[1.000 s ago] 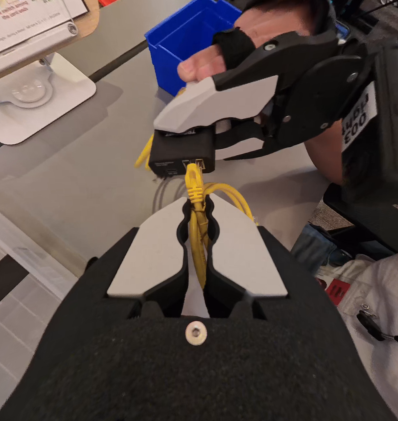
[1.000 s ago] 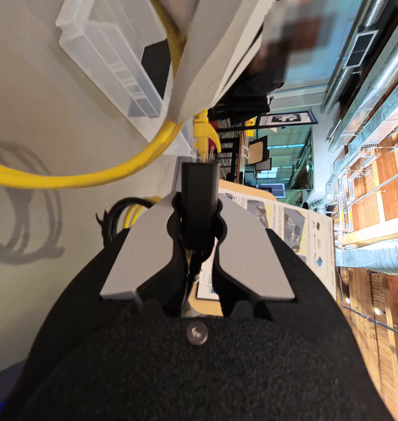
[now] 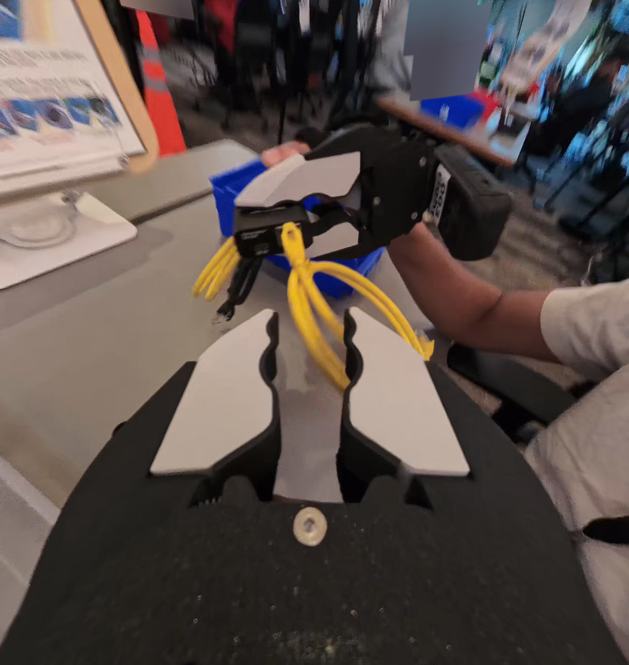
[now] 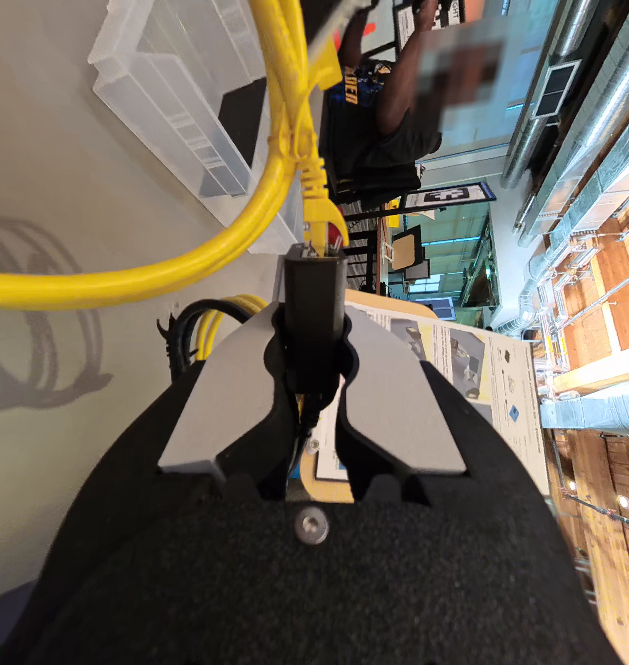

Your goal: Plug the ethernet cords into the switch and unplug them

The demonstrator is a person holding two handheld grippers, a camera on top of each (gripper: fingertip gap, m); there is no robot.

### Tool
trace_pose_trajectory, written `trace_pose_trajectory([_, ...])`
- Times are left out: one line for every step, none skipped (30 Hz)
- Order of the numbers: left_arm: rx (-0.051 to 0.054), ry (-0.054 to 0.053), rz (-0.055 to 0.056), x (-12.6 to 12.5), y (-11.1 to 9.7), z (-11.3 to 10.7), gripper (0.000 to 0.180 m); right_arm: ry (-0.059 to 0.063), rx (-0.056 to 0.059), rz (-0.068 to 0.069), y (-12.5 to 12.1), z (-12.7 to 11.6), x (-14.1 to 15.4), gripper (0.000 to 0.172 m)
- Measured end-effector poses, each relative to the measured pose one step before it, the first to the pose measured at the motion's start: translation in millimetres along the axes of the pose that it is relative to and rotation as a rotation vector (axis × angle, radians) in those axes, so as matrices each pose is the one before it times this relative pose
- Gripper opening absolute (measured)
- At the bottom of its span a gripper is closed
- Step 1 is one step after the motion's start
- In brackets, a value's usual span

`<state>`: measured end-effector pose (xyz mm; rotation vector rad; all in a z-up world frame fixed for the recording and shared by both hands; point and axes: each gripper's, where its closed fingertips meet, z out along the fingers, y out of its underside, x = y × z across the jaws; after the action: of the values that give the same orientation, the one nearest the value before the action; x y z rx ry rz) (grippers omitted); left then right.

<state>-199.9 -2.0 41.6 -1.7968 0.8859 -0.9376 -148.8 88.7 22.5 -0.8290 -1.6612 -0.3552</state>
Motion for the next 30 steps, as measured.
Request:
trace_pose_trajectory([0.0856, -0.0266, -0.0206, -5.79, 0.93, -14.19, 0.04, 0.0056, 0.0, 0.0128, 3.92, -2.05, 2.71, 0.025])
trace_pose_trajectory([0.0737, -0.0372, -0.0244, -9.85, 3.38, -12.48, 0.044, 0.0097, -0.005, 0.006, 4.48, -2.0, 3.15, 0.025])
trace_pose_trajectory([0.0487, -0.0453, -0.0351, -12.92, 9.42, -10.84, 0.049, 0.0094, -0.0079, 0.0023, 3.97, -1.73, 2.9, 0.025])
trace_pose_trajectory([0.0326, -0.0504, -0.0511, -14.47, 15.57, -8.85, 0.052, 0.0055, -0.0068, 0.0042, 2.94, -1.65, 2.38, 0.025])
trace_pose_trajectory([0.0342, -0.0237, -0.0595, -10.33, 18.57, -6.38, 0.051, 0.004, -0.0068, 0.005, 2.21, -1.33, 1.83, 0.025])
trace_pose_trajectory([0.0401, 0.0065, -0.0613, -5.14, 19.63, -4.96, 0.051, -0.0021, -0.0052, 0.0048, 1.68, -1.09, 0.6, 0.025])
trace_pose_trajectory([0.033, 0.0084, -0.044, -4.15, 21.32, -4.37, 0.048, -0.0073, -0.004, 0.0073, 1.46, -0.63, -0.59, 0.025])
trace_pose_trajectory([0.0158, -0.0158, -0.0146, -6.72, 21.37, -2.59, 0.043, -0.0105, 0.0002, 0.0099, 1.02, -0.22, -1.34, 0.025])
trace_pose_trajectory([-0.0082, -0.0484, -0.0224, -8.57, 14.47, 0.45, 0.037, -0.0129, 0.0028, 0.0106, 0.79, 0.2, -1.81, 0.025])
trace_pose_trajectory([-0.0301, 0.0076, -0.0405, 1.52, 2.78, 2.51, 0.038, -0.0069, 0.0012, 0.0085, 0.9, 0.72, -1.02, 0.026])
trace_pose_trajectory([-0.0112, 0.0749, -0.0242, 10.82, -3.46, 2.4, 0.038, -0.0026, -0.0013, 0.0066, 1.1, 0.99, -0.33, 0.026])
trace_pose_trajectory([-0.0085, 0.0708, 0.0063, 9.02, -1.29, 2.48, 0.038, -0.0031, -0.001, 0.0083, 0.65, 0.87, -0.13, 0.025])
trace_pose_trajectory([-0.0368, 0.0137, 0.0218, -0.33, 5.17, 2.45, 0.038, -0.001, 0.0033, 0.0086, -0.19, 0.19, 0.19, 0.025])
trace_pose_trajectory([-0.0521, -0.0298, 0.021, -6.42, 7.73, 1.33, 0.038, 0.0005, 0.0037, 0.0028, -0.36, -0.03, 0.14, 0.025])
trace_pose_trajectory([-0.0288, -0.0233, 0.0116, -4.53, 4.28, 0.35, 0.038, 0.0006, 0.0006, 0.0025, -0.19, -0.07, 0.26, 0.025])
trace_pose_trajectory([-0.0033, -0.0075, -0.0007, -1.57, 0.46, -0.68, 0.038, -0.0017, 0.0001, 0.0036, -0.09, -0.2, -0.02, 0.025])
trace_pose_trajectory([0.0053, -0.0081, -0.0092, -1.49, -0.75, -1.09, 0.038, 0.0011, -0.0003, 0.0026, -0.09, -0.3, 0.38, 0.025])
trace_pose_trajectory([0.0055, -0.0028, -0.0088, -0.92, -0.77, -0.77, 0.038, 0.0008, -0.0007, 0.0027, 0.11, -0.3, 0.29, 0.025])
trace_pose_trajectory([-0.0005, 0.0009, -0.0043, -0.36, -0.12, -0.45, 0.038, 0.0015, -0.002, -0.0026, 0.13, -0.28, 0.08, 0.025])
trace_pose_trajectory([-0.0053, -0.0045, 0.0035, -0.9, 0.15, -0.22, 0.038, 0.0016, -0.005, -0.0029, 0.49, -0.1, 0.01, 0.025])
trace_pose_trajectory([-0.0052, -0.0116, 0.0128, -1.39, -0.02, -0.29, 0.038, -0.0007, -0.0045, -0.002, 0.25, 0.05, -0.27, 0.025])
trace_pose_trajectory([0.0005, -0.0139, 0.0184, -1.16, -0.6, -0.43, 0.038, -0.0014, -0.0049, -0.004, 0.21, 0.2, -0.62, 0.025])
trace_pose_trajectory([0.0028, -0.0115, 0.0196, -0.42, -0.9, -0.16, 0.038, 0.0013, -0.0044, -0.0041, 0.23, 0.33, -0.31, 0.025])
trace_pose_trajectory([-0.0021, -0.0082, 0.0173, 0.09, -0.11, 0.09, 0.038, -0.0011, -0.0022, -0.0031, -0.05, 0.36, -0.73, 0.025])
trace_pose_trajectory([-0.0067, -0.0074, 0.0145, 0.13, 0.87, 0.47, 0.038, -0.0014, -0.0023, -0.0025, -0.01, 0.39, -0.68, 0.025])
trace_pose_trajectory([-0.0072, -0.0047, 0.0112, 0.5, 1.34, 0.51, 0.038, 0.0006, 0.0003, -0.0008, -0.25, 0.37, -0.36, 0.025])
trace_pose_trajectory([-0.0057, -0.0002, 0.0061, 1.11, 1.15, 0.75, 0.038, -0.0007, 0.0024, 0.0015, -0.45, 0.31, -0.2, 0.025])
trace_pose_trajectory([-0.0033, 0.0035, 0.0005, 1.39, 0.71, 0.63, 0.038, 0.0002, 0.0024, 0.0055, -0.65, 0.11, 0.28, 0.025])
trace_pose_trajectory([-0.0008, 0.0052, -0.0024, 1.58, 0.08, 0.65, 0.038, 0.0047, 0.0066, 0.0133, -1.33, -0.61, 1.7, 0.025])
trace_pose_trajectory([0.0004, 0.0038, -0.0017, 1.25, 0.01, 0.67, 0.038, 0.0083, 0.0077, 0.0234, -1.36, -1.9, 3.47, 0.025])
